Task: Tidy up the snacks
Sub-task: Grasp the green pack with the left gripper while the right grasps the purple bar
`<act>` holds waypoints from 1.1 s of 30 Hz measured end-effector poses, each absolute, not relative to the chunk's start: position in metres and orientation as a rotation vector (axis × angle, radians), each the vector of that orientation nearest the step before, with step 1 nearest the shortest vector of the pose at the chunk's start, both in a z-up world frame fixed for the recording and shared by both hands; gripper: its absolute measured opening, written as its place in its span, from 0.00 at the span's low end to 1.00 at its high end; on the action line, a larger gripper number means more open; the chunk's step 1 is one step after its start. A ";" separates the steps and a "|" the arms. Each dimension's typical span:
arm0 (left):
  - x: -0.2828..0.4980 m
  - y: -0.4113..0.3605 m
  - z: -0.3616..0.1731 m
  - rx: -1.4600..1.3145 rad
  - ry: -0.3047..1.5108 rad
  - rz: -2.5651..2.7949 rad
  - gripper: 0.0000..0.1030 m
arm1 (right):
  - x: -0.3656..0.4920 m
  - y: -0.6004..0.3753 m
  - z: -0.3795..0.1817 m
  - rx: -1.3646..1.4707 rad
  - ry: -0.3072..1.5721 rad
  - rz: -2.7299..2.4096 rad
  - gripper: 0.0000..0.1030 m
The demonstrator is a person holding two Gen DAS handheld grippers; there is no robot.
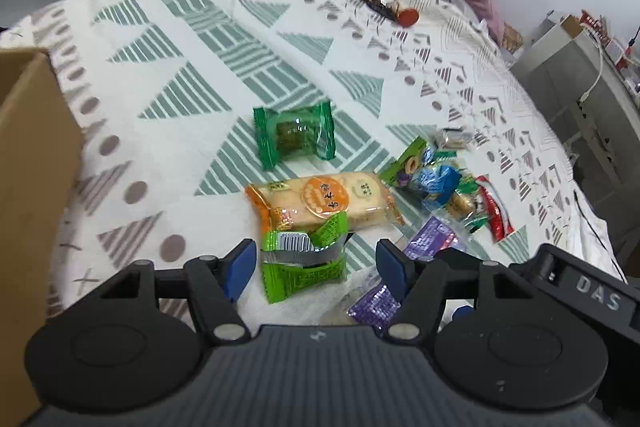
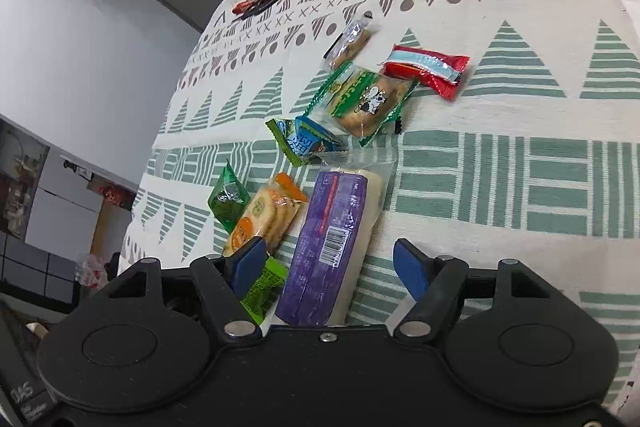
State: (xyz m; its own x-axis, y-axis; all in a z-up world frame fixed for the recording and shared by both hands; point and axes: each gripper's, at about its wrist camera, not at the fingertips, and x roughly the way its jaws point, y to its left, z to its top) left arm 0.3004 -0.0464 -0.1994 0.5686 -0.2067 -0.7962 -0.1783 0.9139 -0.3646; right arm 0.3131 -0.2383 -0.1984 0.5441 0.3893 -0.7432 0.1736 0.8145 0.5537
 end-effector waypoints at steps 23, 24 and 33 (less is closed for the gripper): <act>0.277 -0.016 -0.182 -0.453 0.952 0.025 0.27 | 0.321 -0.209 -0.207 0.504 1.053 0.116 0.28; 0.274 -0.015 -0.179 -0.454 0.946 0.025 0.27 | 0.319 -0.208 -0.206 0.497 1.051 0.112 0.27; 0.246 -0.002 -0.149 -0.458 0.884 0.044 0.27 | 0.303 -0.207 -0.185 0.525 0.987 0.161 0.19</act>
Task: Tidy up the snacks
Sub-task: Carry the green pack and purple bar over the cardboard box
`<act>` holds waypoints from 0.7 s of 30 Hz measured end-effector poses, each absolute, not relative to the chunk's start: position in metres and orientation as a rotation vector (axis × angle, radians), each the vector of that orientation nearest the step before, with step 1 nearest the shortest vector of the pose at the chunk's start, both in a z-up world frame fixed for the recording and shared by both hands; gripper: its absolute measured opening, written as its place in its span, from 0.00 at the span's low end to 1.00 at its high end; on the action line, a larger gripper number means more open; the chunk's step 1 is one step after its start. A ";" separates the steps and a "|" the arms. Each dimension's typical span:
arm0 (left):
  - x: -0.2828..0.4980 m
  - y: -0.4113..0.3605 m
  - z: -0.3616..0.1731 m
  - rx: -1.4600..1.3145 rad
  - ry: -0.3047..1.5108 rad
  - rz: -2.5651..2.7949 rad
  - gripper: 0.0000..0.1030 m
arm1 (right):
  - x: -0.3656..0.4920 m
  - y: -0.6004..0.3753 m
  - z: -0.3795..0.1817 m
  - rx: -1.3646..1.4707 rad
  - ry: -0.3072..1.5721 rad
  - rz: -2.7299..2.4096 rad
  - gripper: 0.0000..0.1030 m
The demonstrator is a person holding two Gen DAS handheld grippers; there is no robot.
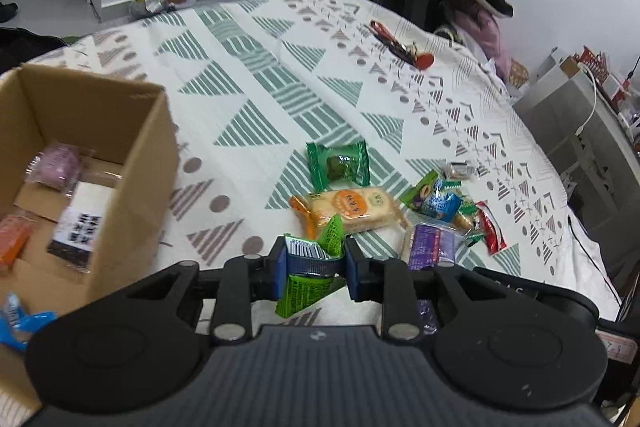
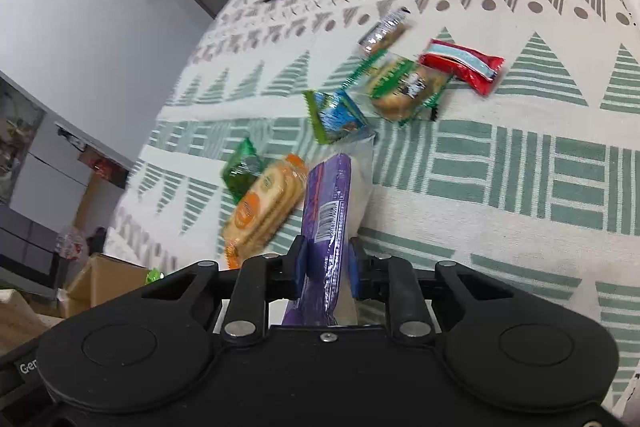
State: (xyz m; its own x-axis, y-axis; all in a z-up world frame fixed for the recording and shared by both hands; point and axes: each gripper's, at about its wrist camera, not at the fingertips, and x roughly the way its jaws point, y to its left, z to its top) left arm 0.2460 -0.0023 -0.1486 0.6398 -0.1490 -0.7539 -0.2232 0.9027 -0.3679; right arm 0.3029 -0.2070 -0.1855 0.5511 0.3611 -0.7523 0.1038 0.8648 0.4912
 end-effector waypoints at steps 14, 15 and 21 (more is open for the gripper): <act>0.200 0.034 -0.108 -0.471 0.796 0.107 0.27 | 0.278 -0.190 -0.150 0.572 0.882 0.270 0.17; 0.197 0.037 -0.105 -0.475 0.791 0.113 0.27 | 0.277 -0.188 -0.147 0.571 0.875 0.284 0.17; 0.178 0.060 -0.087 -0.481 0.749 0.150 0.27 | 0.266 -0.170 -0.129 0.552 0.832 0.374 0.17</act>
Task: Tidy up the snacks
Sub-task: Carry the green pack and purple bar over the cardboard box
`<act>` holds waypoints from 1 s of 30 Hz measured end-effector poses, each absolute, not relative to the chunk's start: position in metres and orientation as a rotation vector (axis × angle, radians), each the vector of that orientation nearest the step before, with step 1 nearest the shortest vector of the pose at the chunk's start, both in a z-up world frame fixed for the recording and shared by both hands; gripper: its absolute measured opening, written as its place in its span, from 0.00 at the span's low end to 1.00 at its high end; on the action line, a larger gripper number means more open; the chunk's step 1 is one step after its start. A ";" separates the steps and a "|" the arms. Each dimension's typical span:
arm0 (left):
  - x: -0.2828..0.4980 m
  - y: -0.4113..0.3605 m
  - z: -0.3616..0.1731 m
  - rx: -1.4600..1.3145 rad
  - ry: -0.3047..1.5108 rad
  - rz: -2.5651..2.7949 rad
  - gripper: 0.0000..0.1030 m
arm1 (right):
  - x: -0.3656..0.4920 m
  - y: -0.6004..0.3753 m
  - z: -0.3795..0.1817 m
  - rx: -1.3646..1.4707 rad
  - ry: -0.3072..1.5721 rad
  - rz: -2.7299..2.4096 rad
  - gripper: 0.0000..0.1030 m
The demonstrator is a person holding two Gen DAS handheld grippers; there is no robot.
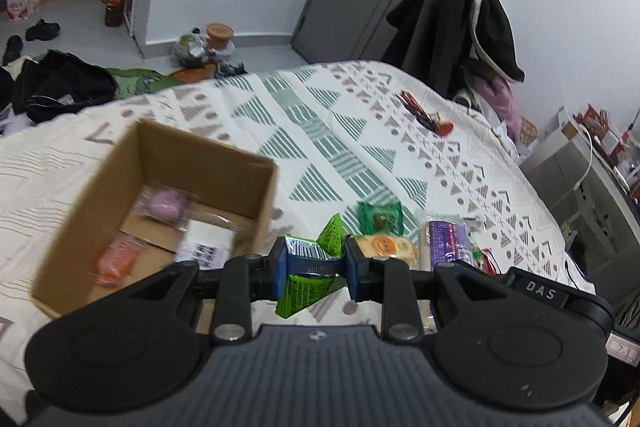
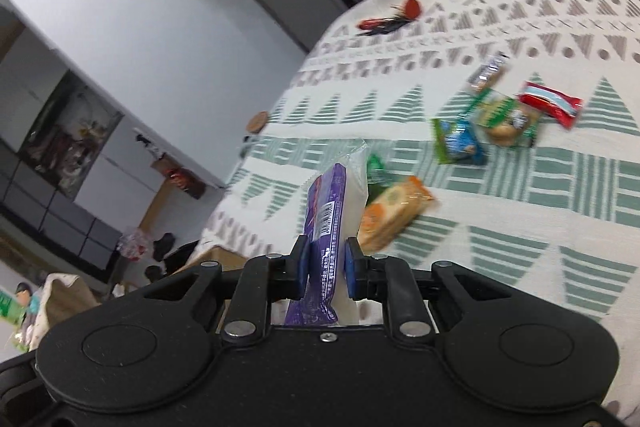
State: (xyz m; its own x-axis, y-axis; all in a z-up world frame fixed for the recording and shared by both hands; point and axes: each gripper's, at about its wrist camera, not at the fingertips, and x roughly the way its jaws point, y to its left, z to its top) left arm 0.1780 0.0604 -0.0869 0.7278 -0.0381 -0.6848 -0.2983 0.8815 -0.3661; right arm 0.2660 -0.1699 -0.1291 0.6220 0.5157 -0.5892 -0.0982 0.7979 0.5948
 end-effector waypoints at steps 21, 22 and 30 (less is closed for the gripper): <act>0.140 0.149 -0.085 -0.590 0.708 0.260 0.27 | 0.234 -0.084 -0.110 0.481 0.794 0.575 0.17; 0.139 0.151 -0.086 -0.593 0.711 0.261 0.28 | 0.234 -0.080 -0.110 0.477 0.793 0.580 0.17; 0.142 0.171 -0.100 -0.629 0.770 0.285 0.32 | 0.229 -0.053 -0.110 0.445 0.796 0.610 0.17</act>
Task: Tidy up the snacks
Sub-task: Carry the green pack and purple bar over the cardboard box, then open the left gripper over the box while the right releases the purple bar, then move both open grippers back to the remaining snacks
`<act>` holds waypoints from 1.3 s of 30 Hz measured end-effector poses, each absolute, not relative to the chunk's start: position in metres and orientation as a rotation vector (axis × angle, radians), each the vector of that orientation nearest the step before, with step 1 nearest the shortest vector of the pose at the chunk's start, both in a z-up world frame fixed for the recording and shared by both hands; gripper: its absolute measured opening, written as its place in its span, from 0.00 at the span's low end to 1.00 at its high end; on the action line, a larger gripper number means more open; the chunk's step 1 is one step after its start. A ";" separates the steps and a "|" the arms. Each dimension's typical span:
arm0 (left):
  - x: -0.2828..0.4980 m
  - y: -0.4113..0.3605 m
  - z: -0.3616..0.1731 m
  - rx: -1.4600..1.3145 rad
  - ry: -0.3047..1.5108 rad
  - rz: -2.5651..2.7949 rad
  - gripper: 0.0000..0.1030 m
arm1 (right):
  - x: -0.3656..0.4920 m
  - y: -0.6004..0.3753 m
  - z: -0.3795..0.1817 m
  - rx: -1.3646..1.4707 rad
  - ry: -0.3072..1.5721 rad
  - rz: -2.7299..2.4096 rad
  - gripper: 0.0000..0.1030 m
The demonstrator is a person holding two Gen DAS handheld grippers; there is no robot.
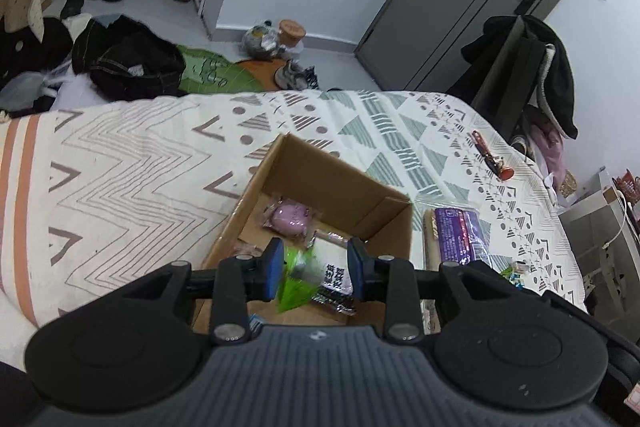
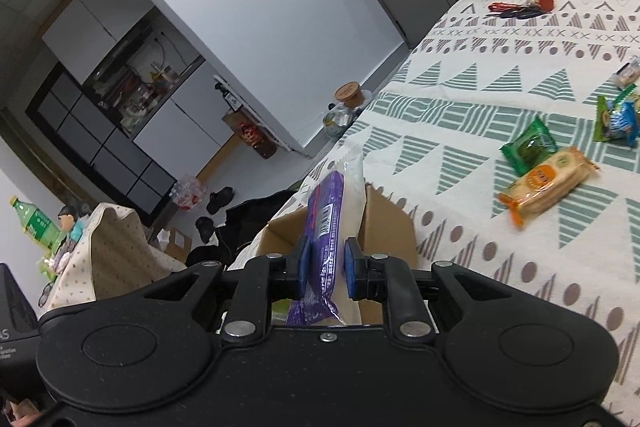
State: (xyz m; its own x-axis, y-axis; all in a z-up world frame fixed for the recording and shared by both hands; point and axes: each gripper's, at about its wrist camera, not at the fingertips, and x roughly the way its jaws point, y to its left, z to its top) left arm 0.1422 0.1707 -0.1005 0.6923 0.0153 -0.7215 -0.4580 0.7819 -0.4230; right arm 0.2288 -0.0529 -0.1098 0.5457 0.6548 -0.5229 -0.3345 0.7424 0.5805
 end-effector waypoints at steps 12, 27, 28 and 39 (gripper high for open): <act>0.142 0.169 -0.096 -0.605 0.794 0.305 0.62 | 0.224 -0.043 -0.107 0.414 0.781 0.639 0.36; 0.147 0.125 -0.074 -0.493 0.772 0.324 0.82 | 0.226 -0.093 -0.091 0.414 0.748 0.560 0.61; 0.147 0.122 -0.073 -0.493 0.770 0.317 0.85 | 0.226 -0.097 -0.090 0.417 0.746 0.551 0.62; 0.165 0.072 -0.069 -0.439 0.750 0.255 0.97 | 0.229 -0.147 -0.088 0.434 0.716 0.432 0.77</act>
